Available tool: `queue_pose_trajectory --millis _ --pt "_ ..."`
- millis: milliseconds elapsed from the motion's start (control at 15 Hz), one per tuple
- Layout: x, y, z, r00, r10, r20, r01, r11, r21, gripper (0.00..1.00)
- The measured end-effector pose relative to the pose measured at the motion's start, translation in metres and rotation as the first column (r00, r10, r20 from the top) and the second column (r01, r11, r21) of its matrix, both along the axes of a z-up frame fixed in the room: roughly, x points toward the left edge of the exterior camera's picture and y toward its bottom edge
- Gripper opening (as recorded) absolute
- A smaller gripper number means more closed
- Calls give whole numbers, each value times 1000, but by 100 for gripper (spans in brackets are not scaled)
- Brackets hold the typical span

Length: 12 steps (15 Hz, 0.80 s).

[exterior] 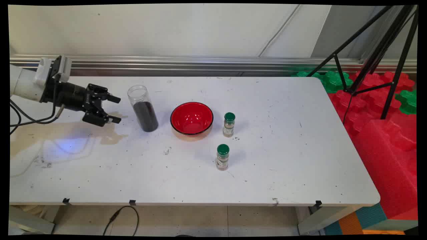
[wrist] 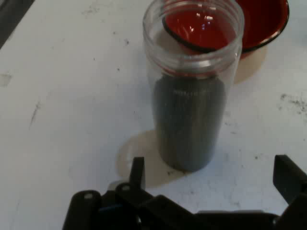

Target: Pick up the black seasoning powder from the table

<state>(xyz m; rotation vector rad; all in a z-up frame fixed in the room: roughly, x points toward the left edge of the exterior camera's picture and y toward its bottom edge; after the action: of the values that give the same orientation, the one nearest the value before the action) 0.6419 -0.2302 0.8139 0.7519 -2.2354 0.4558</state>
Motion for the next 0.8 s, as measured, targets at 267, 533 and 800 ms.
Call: queue_pose_trajectory --millis 267,533,800 --pt "-6 -9 -6 1000 7 -26 -7 1000 -21 100" --pt "-10 -17 -12 999 10 -44 -12 999 -34 100" --pt "-14 -23 -17 998 10 -62 -13 999 -48 100"
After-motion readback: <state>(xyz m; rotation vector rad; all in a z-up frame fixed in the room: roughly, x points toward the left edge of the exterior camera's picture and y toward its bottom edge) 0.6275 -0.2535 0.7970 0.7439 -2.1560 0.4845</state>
